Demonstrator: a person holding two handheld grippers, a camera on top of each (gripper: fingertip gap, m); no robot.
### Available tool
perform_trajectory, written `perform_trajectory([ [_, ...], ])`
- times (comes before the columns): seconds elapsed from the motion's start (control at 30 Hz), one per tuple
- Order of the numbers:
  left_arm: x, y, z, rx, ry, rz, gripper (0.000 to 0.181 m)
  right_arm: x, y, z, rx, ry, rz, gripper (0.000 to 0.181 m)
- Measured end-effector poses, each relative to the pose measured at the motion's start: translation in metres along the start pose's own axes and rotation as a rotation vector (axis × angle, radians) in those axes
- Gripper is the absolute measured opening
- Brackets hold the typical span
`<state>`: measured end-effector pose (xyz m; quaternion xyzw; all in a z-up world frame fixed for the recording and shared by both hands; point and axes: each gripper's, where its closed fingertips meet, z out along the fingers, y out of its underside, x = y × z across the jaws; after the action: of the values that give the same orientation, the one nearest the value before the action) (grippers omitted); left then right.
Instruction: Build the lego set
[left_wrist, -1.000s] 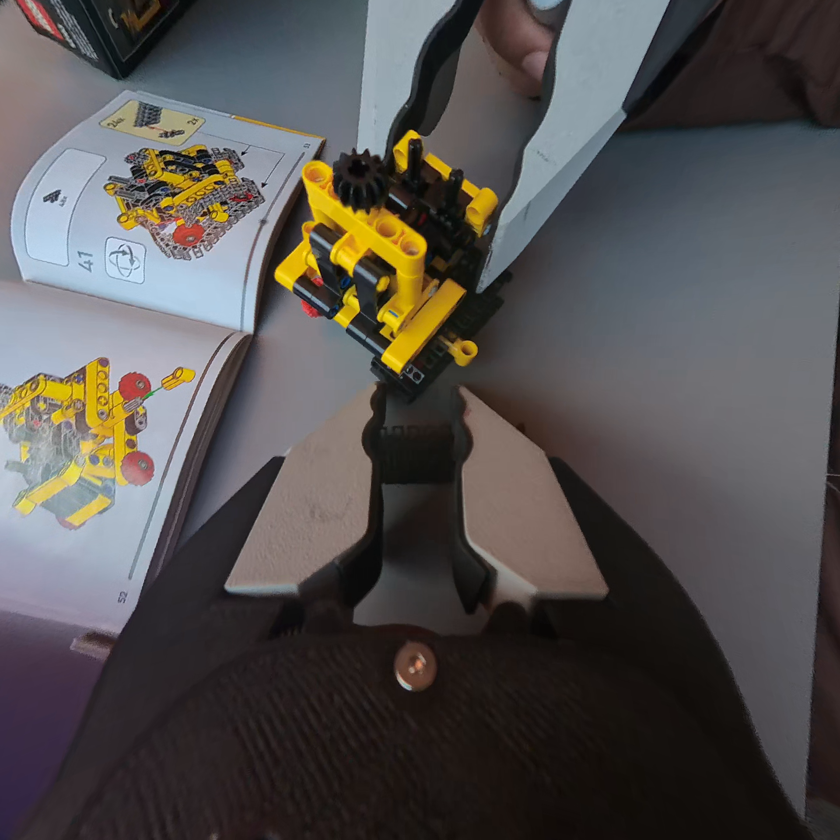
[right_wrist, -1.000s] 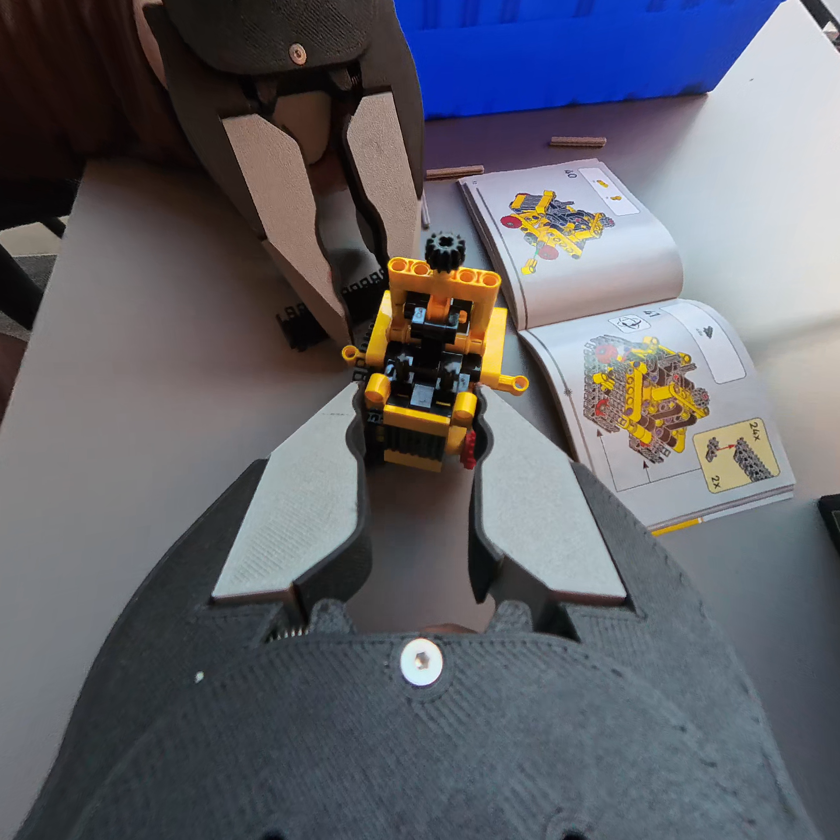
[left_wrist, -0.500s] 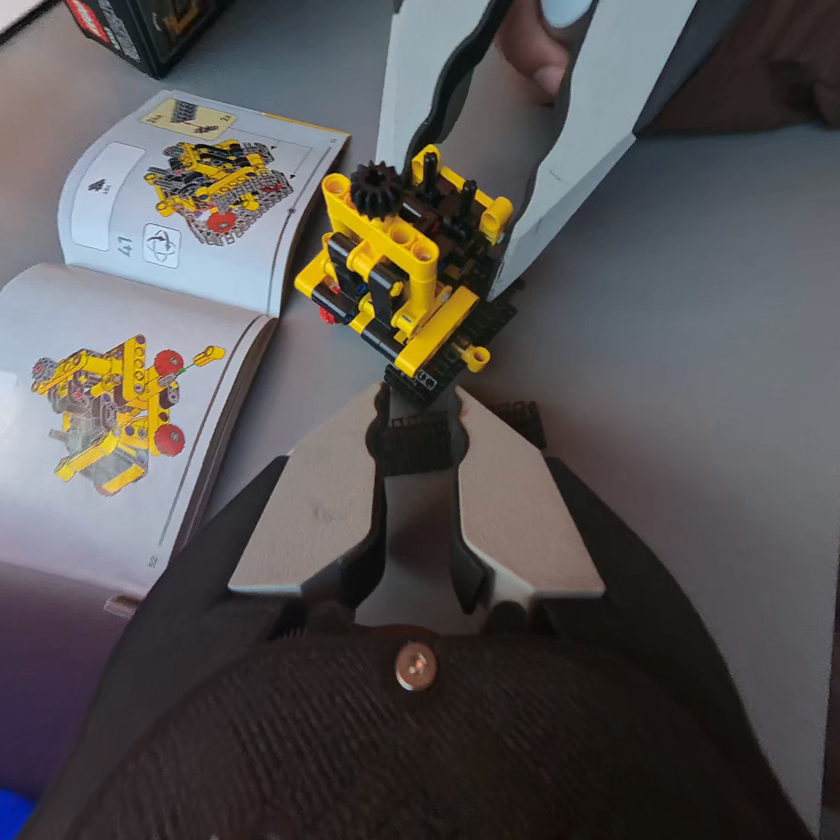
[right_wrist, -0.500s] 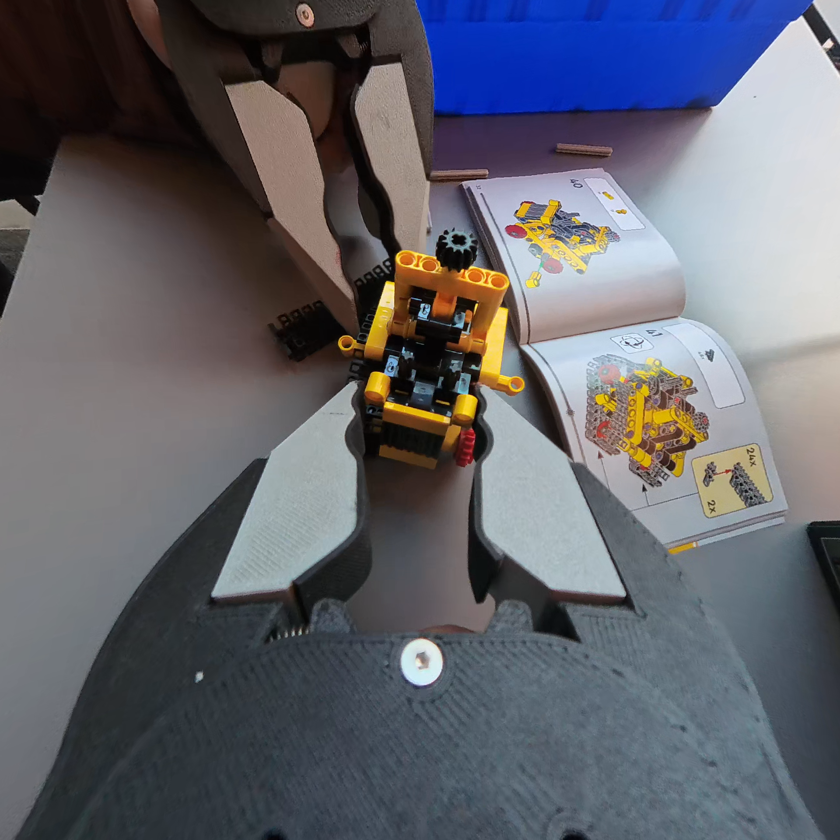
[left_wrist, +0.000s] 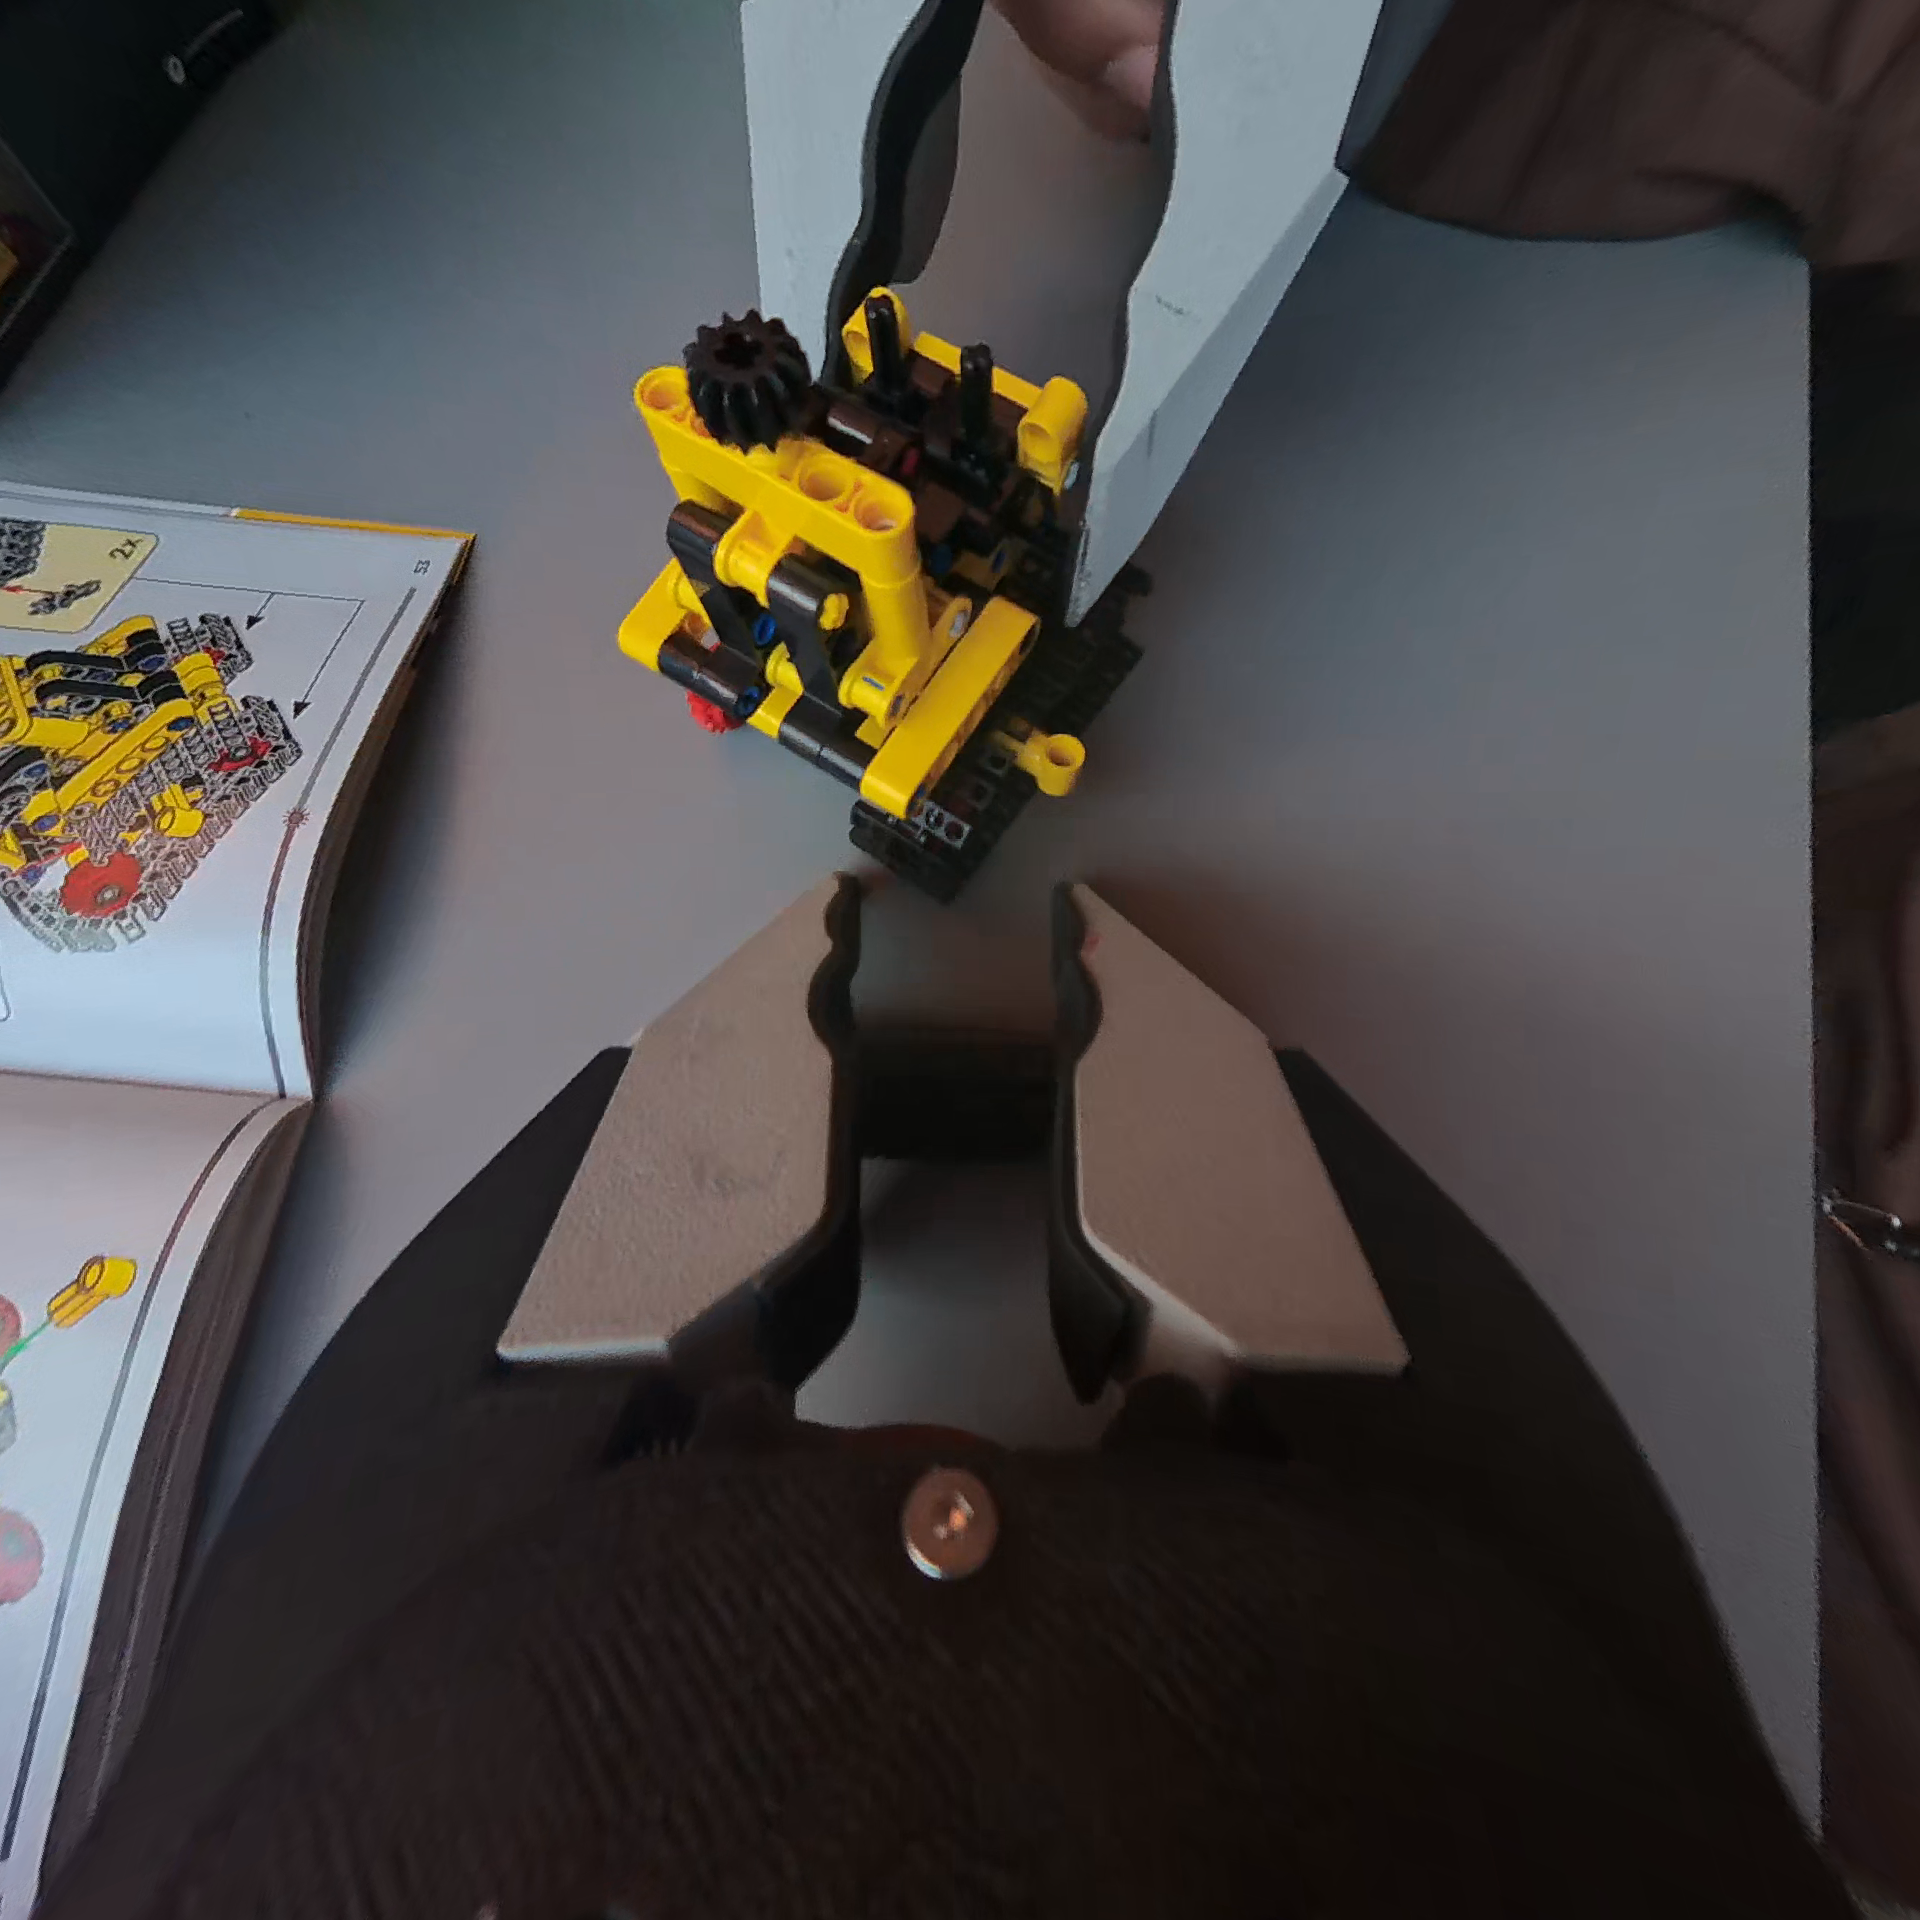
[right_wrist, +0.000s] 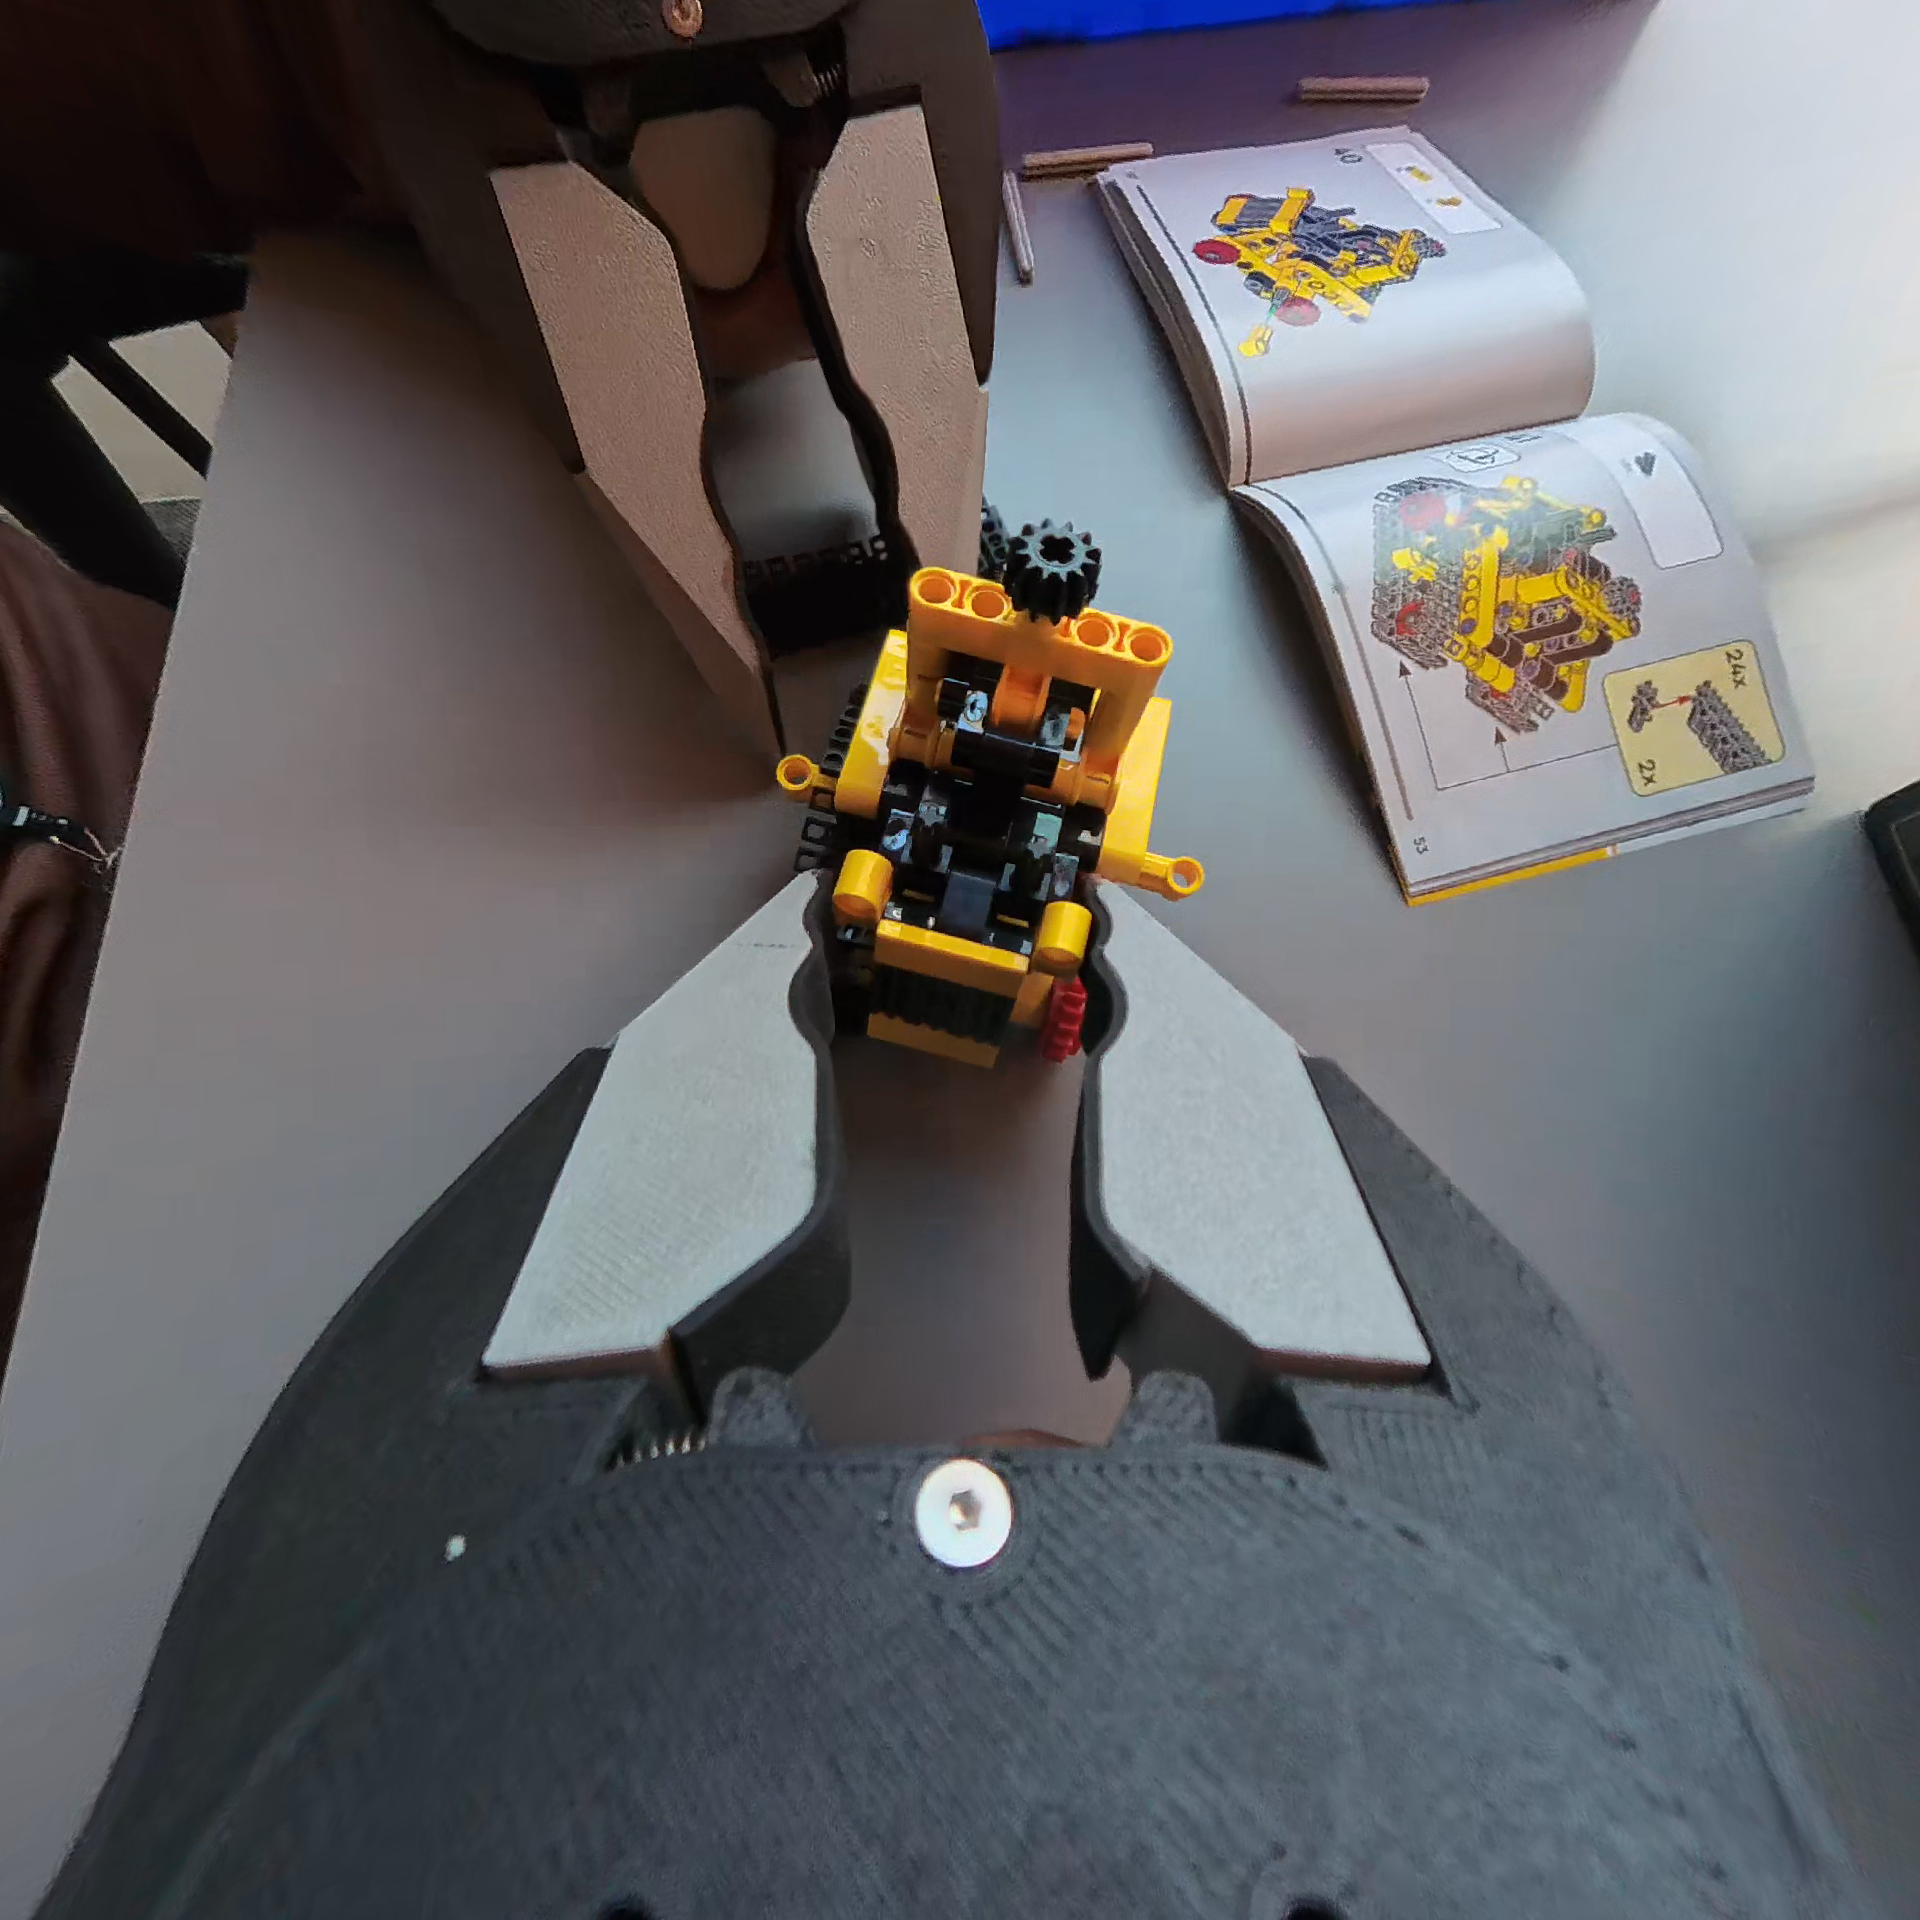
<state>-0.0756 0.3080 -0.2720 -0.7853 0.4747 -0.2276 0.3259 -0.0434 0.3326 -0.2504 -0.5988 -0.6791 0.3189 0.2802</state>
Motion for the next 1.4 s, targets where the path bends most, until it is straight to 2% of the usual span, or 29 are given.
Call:
perform_trajectory([
  [0.2, -0.015, -0.002, -0.025, 0.095, -0.012, -0.033, 0.041, -0.002, -0.003, 0.004, 0.0, -0.031, -0.007, 0.044],
  [0.33, -0.028, -0.01, -0.026, 0.102, -0.006, -0.057, 0.05, -0.001, -0.006, 0.007, 0.001, -0.034, -0.011, 0.044],
  [0.47, -0.024, -0.007, -0.021, 0.069, 0.046, -0.004, 0.053, -0.001, -0.009, 0.01, 0.004, -0.031, -0.015, 0.044],
  [0.6, -0.024, -0.017, -0.03, 0.108, 0.062, 0.021, 0.046, -0.001, -0.01, 0.012, 0.0, -0.027, -0.017, 0.044],
  [0.7, -0.024, -0.029, -0.038, 0.132, 0.062, 0.054, 0.051, -0.001, -0.012, 0.014, -0.022, -0.013, -0.034, 0.044],
  [0.83, -0.032, -0.035, -0.033, 0.091, 0.026, 0.125, 0.061, -0.006, -0.018, 0.021, -0.028, -0.028, -0.038, 0.045],
  [1.0, -0.023, -0.032, -0.023, 0.081, 0.149, 0.145, 0.042, -0.003, -0.016, 0.015, -0.021, 0.013, -0.018, 0.045],
  [1.2, -0.021, -0.032, -0.024, 0.107, 0.149, 0.151, 0.04, -0.02, 0.005, -0.011, 0.001, 0.065, 0.089, 0.047],
  [1.4, -0.02, -0.031, -0.026, 0.104, 0.167, 0.17, 0.039, -0.039, 0.016, 0.005, -0.058, 0.063, 0.146, 0.035],
])
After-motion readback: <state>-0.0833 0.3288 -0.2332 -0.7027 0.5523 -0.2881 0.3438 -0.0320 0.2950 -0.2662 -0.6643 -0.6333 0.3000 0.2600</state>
